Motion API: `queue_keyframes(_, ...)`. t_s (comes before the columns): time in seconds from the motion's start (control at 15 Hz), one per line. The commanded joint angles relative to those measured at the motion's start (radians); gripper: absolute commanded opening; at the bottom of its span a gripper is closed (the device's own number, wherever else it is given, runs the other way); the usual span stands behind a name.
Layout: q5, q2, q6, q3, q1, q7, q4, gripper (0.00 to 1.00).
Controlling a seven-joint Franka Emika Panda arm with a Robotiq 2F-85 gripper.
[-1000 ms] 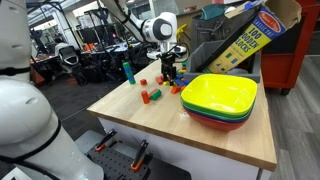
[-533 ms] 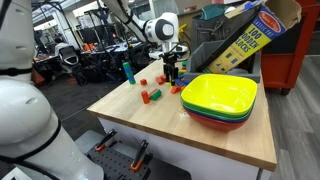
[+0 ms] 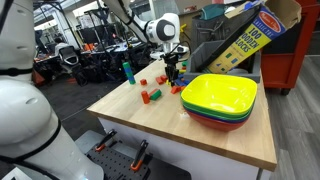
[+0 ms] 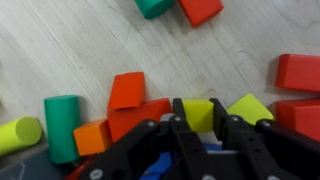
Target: Move the red and yellow blocks to the left
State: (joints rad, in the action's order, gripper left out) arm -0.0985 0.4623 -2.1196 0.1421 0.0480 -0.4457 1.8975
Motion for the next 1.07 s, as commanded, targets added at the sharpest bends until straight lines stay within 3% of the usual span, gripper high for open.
queue_keyframes(0.0, 0.018, -0.033, 0.018, 0.009, -0.006, -0.008, 0.013, 0.07)
queue_keyframes(1.0, 0.097, -0.198, 0.165, -0.062, -0.087, 0.001, 0.088, 0.07)
